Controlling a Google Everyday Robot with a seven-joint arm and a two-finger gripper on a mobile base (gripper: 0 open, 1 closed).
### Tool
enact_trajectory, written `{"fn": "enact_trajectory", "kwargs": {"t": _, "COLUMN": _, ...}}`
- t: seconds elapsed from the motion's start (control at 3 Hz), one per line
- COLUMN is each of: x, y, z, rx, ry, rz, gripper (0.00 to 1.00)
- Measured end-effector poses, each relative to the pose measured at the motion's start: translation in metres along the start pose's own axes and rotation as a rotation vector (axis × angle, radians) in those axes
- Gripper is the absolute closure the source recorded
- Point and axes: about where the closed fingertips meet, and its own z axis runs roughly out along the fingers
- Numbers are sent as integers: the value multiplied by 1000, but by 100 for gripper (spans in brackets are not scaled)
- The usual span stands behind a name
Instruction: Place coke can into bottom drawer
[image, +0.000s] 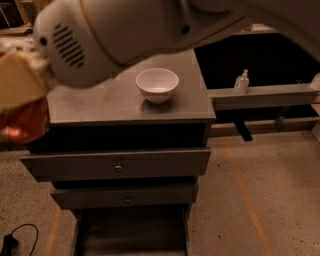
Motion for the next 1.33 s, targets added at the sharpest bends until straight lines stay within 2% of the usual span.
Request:
{"fn": "enact_trajectory", "kwargs": {"t": 0.33, "x": 71, "y": 10, "z": 50, "rx": -24, "ry": 111, "rz": 126, "gripper": 100}}
{"fn": "enact_trajectory", "kwargs": {"t": 0.67, "x": 110, "y": 12, "z": 62, "rx": -28, "ry": 180, "rz": 160, "gripper": 100}}
{"fn": "enact_trajectory", "kwargs": {"t": 1.0, "x": 110, "y": 12, "z": 62, "rx": -27, "ry": 180, "rz": 159, "gripper": 100}}
{"fn": "enact_trajectory", "kwargs": {"t": 1.33, "x": 136, "y": 1, "z": 69, "rx": 38, "ry": 184, "rz": 165, "gripper": 100}}
